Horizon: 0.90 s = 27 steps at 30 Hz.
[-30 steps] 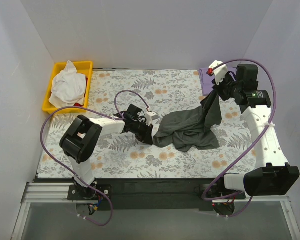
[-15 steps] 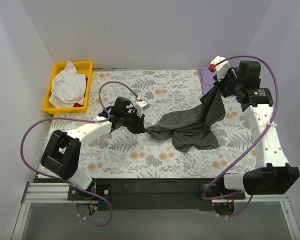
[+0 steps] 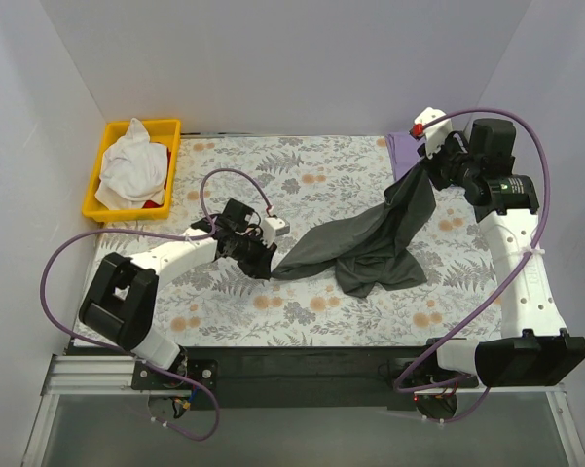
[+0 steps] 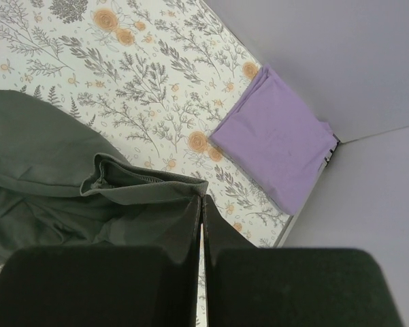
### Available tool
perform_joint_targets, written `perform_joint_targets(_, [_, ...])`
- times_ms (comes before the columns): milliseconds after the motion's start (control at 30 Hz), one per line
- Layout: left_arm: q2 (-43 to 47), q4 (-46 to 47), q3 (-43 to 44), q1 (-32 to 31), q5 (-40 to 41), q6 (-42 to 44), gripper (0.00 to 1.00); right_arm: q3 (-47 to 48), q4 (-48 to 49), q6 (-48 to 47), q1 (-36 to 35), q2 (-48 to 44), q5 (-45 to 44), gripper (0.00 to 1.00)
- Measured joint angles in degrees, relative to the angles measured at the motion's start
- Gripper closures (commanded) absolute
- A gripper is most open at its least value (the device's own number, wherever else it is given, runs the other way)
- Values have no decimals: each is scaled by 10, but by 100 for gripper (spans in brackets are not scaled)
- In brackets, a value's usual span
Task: Fold and stack the t-shirts
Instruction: Flatten the tshirt out
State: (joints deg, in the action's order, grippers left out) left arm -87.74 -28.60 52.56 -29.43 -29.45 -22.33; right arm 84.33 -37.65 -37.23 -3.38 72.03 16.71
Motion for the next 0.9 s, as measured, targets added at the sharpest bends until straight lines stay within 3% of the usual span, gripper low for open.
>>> perform_joint_targets(133, [-8,-5,-8,0,2,10,66,0,-2,0,0,0,4,99])
perform_joint_targets(500, [-31,25,-12,-1,-10,20,61,0,-14,0,0,0,11,99])
perform_joint_targets(733, [-61,54,-12,-16,-22,8,67,0,-14,-1,0,0,10,99])
perform_joint_targets(900, [-90,70,-11,-20,-27,-7,96,0,-14,-1,0,0,10,99])
